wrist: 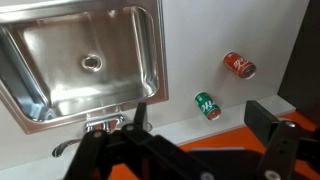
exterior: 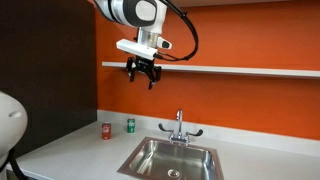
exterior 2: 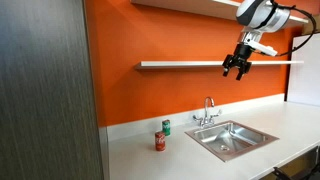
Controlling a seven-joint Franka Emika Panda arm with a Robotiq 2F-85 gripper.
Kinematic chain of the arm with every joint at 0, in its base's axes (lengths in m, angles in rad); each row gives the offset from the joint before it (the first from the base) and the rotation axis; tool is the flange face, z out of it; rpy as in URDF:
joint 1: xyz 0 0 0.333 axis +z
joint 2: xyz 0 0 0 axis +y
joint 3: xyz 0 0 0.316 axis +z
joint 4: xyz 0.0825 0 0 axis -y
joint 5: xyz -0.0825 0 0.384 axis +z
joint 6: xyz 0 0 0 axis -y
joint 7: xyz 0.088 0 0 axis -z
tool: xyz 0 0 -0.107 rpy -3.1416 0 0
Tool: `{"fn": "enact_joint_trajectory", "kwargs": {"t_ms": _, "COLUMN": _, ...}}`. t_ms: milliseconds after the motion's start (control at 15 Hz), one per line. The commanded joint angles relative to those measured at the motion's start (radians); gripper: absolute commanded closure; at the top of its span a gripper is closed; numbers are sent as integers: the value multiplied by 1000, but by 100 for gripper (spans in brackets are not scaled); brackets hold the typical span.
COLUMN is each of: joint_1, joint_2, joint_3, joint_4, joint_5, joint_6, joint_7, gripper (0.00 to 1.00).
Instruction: Put the orange can inside the sink
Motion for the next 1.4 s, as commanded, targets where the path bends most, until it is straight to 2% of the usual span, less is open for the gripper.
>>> {"fn": "enact_joint_trajectory", "kwargs": {"t_ms": 0, "joint_1": -33, "joint_2": 7, "joint_3": 29, "joint_4": 3, "joint_5": 18, "joint_6": -5, "joint_7": -14, "gripper": 0}}
{"fn": "enact_joint_trajectory", "kwargs": {"t_ms": 333, "joint_1": -11, "joint_2": 60, "joint_3": 60, "joint_4": 14, "joint_5": 10, "joint_6": 17, "joint_7": -21, "gripper": 0}}
{"fn": "enact_joint_trajectory", "kwargs": {"t_ms": 933, "joint_1": 58, "joint_2": 196, "joint_3": 220, "joint_4": 33, "joint_5": -6, "joint_6": 72, "joint_7": -20, "gripper": 0}}
{"fn": "enact_joint_trajectory", "kwargs": {"t_ms": 1333, "joint_1": 87, "joint_2": 291, "joint_3": 280, "joint_4": 70, "joint_5": 3, "joint_6": 115, "joint_7": -12, "gripper": 0}}
